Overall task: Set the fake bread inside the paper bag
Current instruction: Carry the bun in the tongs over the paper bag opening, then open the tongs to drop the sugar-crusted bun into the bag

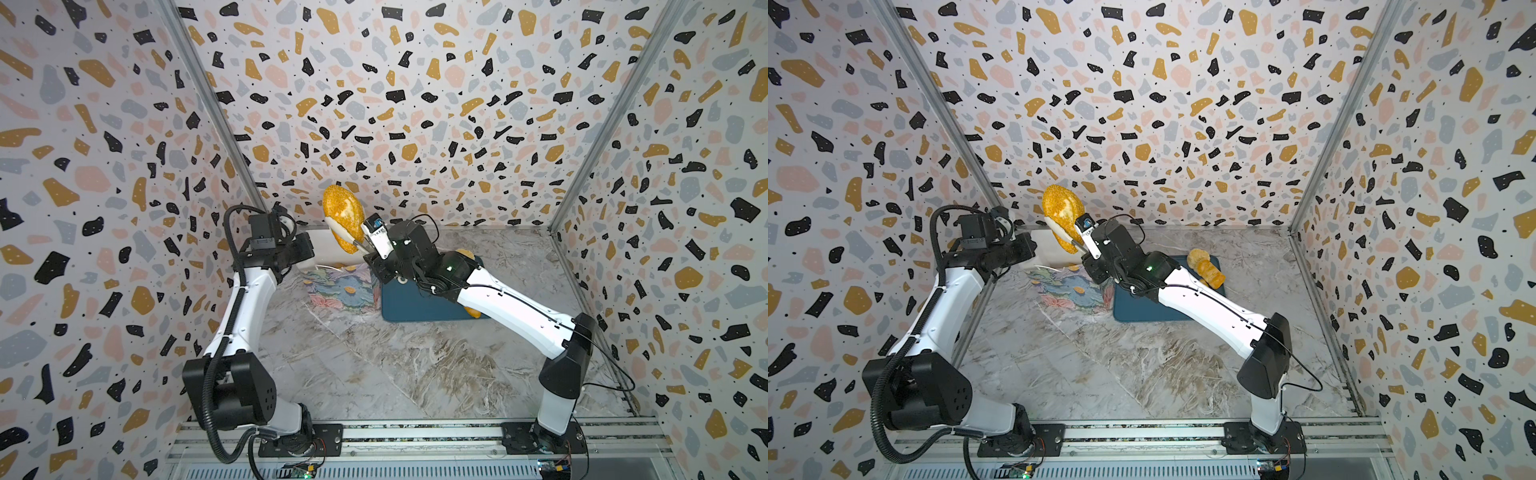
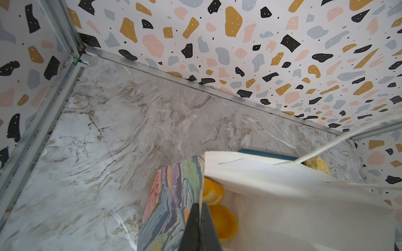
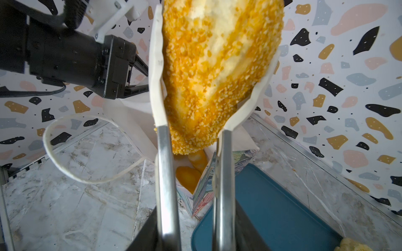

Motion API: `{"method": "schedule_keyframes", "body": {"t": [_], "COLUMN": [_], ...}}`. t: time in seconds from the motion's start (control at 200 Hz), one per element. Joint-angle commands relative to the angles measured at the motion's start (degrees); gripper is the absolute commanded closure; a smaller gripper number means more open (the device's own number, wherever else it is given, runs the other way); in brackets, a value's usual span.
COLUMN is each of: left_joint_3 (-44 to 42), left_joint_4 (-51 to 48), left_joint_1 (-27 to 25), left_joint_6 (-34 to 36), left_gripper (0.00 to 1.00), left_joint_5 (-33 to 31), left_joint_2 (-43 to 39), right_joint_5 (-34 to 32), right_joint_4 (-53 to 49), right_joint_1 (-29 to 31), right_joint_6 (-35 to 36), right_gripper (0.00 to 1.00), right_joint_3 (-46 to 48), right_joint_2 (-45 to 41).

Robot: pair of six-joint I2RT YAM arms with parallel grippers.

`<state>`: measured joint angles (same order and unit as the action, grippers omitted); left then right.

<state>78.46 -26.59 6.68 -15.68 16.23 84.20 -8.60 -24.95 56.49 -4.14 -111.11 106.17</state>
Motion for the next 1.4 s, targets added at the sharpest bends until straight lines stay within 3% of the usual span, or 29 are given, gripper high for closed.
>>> {"method": "schedule_keyframes", "body": {"t": [0.0,0.435,0.771,0.996,1.397], "left_joint_3": [-0.5,-0.5,-0.7,-0.7,-0.7], "left_joint_4": [0.3,0.5,0.5,0.6,0.6], "left_joint_1": [-0.3,-0.3,-0.3,-0.3,-0.3], "left_joint_6": [0.4,0.3,0.2,0.2,0.2], "left_gripper": [1.00,1.00,1.00,1.00,1.00], "left_joint_5": [0.8,1.0,1.3,1.1,1.1], "left_joint_2": [-1.6,-1.6,-1.6,-1.6,-1.8], "right_joint_5": [-0.3,-1.1,-8.4,-10.3,-11.2], "right_joint_4": [1.5,-0.2,0.4,0.2,-1.8], "right_joint_1": [0.5,1.2,3.6,4.0,4.1], "right_joint_6": [1.5,2.9,10.4,11.0,8.7], "right_gripper": [0.70,0.69,0.65,0.62,0.41], "right_joint_3": [-5.3,-8.9,-8.2,-9.2,-9.1], "right_joint_2": [-0.2,4.2,6.9,7.9,6.9]}}
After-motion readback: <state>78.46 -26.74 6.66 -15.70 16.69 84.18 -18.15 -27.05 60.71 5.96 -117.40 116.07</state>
